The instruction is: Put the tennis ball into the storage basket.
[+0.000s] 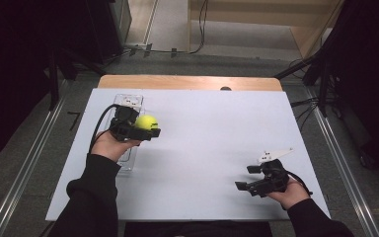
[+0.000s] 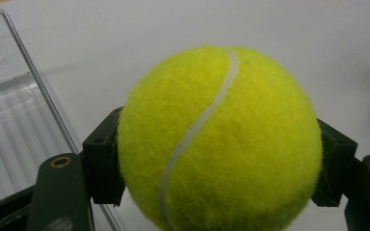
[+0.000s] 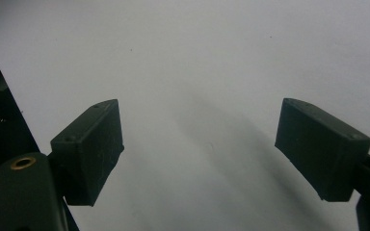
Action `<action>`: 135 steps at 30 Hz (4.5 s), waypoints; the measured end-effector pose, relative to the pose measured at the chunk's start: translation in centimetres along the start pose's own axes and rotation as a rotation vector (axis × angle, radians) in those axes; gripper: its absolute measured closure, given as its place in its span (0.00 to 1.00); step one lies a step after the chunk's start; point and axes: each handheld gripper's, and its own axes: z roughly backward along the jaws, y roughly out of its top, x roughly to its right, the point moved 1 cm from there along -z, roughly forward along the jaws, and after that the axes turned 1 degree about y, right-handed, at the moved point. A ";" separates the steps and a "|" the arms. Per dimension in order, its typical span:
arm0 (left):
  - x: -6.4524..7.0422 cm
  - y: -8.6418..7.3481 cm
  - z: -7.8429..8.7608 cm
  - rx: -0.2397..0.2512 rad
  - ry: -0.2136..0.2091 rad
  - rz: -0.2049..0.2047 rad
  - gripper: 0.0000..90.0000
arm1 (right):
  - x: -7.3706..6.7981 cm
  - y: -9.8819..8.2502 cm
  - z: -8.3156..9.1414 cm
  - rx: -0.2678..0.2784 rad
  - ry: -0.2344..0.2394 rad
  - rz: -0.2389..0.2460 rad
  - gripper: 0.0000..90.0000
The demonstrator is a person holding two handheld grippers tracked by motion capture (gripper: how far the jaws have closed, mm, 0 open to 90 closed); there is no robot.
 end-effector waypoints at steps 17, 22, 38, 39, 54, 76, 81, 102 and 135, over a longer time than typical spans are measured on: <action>-1.4 -0.3 0.9 0.015 0.034 0.042 0.29 | 0.0 0.0 0.0 -0.001 -0.003 -0.001 0.17; -1.9 -0.3 1.4 0.019 0.042 0.063 0.29 | 0.0 0.0 0.0 0.000 -0.004 -0.002 0.17; -3.4 -0.7 2.2 0.010 0.099 0.112 0.29 | 0.0 0.0 0.0 -0.001 -0.006 0.000 0.17; -3.5 -0.7 2.2 0.013 0.102 0.117 0.29 | 0.0 0.0 0.0 -0.001 -0.006 0.000 0.17; -4.9 -1.1 2.7 0.018 0.162 0.172 0.29 | 0.0 0.0 0.0 -0.002 -0.006 0.001 0.17; -6.0 -1.7 1.6 0.041 0.236 0.190 0.29 | 0.0 0.0 0.0 -0.002 -0.007 0.000 0.17; -6.3 -1.9 1.2 0.032 0.237 0.194 0.29 | 0.0 0.0 0.0 -0.002 -0.006 0.000 0.17; -7.2 -2.9 0.2 -0.004 0.252 0.222 0.29 | 0.0 0.0 0.0 -0.004 -0.003 0.003 0.17; -7.6 -3.2 -0.3 -0.025 0.247 0.221 0.26 | 0.0 0.0 0.0 -0.007 -0.006 0.007 0.17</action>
